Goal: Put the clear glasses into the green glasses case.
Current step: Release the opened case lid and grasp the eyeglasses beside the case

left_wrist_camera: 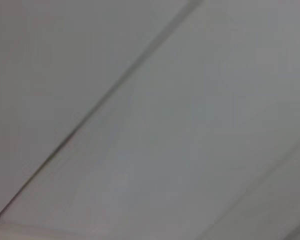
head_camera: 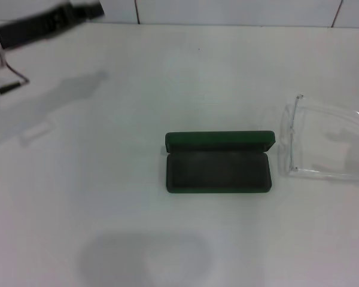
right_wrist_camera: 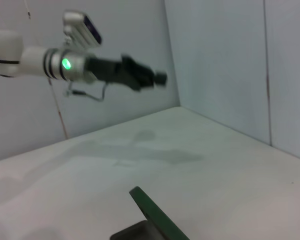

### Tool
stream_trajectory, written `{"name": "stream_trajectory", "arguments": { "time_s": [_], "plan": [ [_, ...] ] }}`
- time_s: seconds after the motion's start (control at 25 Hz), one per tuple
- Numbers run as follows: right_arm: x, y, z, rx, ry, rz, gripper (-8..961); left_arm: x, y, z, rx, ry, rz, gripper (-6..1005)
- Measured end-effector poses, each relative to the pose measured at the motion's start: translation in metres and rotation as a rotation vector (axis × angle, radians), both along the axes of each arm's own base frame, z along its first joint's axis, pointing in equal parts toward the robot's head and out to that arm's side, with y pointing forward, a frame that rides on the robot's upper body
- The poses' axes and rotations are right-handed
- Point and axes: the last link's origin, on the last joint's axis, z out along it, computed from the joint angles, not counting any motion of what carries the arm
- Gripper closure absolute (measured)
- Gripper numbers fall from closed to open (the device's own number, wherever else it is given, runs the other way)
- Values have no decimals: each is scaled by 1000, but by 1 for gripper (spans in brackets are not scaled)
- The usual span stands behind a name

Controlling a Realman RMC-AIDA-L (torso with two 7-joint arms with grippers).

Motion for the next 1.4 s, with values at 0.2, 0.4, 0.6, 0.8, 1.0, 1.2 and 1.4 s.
{"name": "stream_trajectory", "arguments": {
  "time_s": [0.2,0.4,0.6,0.8,1.0,1.2,1.4],
  "plan": [
    [-5,1,2,-34,-12,-27,94,-16,0,-20,-46,325,-73,977],
    [-7,1,-4,-77,-65,-100,97,-24,-3,-20,-53,592,-196,977],
    [-13,6,-3,-119,-91,-212,99,-17,-19,-24,-117,783,-355,978],
    [-29,13,4,-150,-94,-260,102,-6,-32,-18,-54,777,-431,978],
    [-44,19,13,-156,-122,-265,105,-10,-37,-14,91,648,-501,978],
    [-52,23,13,-183,-150,-256,114,-19,-49,-10,232,466,-574,978],
    [-54,21,10,-210,-148,-251,116,-17,-67,-9,246,290,-678,978]
  ]
}}
